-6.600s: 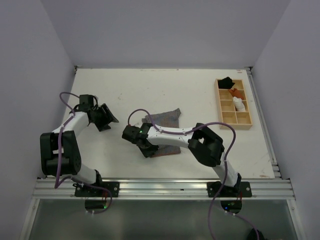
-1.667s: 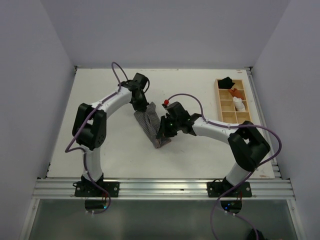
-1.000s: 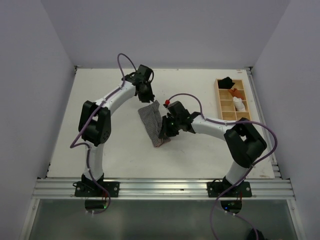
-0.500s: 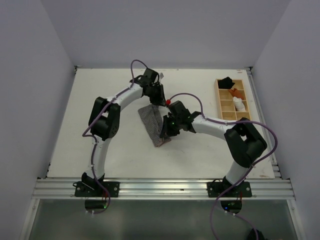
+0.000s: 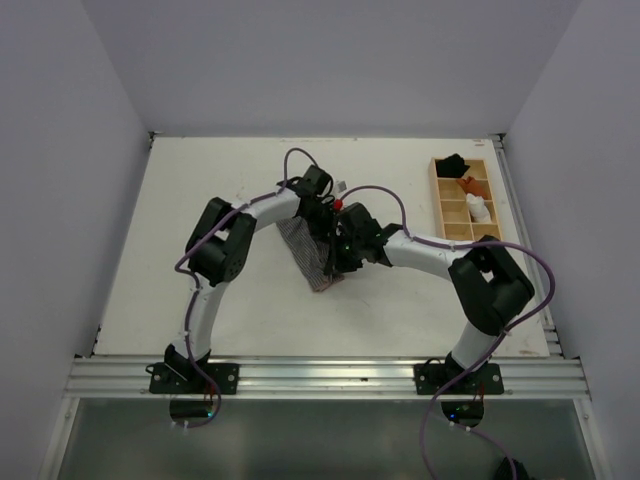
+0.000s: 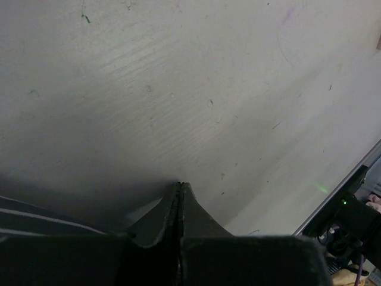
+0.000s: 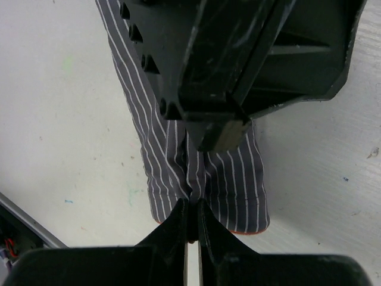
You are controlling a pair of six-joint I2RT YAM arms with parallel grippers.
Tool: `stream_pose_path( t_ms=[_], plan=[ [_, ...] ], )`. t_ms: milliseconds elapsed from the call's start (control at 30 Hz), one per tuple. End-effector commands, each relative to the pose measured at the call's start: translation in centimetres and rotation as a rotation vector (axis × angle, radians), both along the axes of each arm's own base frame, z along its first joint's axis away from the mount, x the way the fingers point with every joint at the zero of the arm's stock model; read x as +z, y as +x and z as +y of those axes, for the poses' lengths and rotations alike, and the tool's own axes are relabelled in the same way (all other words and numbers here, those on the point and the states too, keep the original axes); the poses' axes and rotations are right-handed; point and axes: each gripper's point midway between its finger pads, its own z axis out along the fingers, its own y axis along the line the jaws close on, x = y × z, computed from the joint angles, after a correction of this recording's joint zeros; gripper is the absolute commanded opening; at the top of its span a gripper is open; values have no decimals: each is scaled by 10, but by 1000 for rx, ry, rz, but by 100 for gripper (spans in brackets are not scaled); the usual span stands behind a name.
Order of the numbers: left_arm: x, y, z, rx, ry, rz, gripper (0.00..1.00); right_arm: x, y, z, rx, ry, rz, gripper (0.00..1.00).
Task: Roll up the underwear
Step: Fold the underwear
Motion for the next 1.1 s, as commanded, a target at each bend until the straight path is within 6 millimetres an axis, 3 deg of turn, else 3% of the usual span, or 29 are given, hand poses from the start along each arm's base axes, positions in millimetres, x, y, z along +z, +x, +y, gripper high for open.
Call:
stream_pose_path(
  t_ms=[0,400,567,1067],
  plan=[
    [-1,-2,1,-55,-8,-53,0,12,6,-9,-8,-20,-52,0],
    [-16,-31,0,-140,-17,-43,0,18,13,-17,-24,-28,-84,0],
    [-17,-33,-2,-150,-20,-45,0,22,15,-19,-14,-36,-105,0],
    [-27,-40,3,-179,11,-41,0,5,19,-44,-43,-96,-97,0]
  ],
)
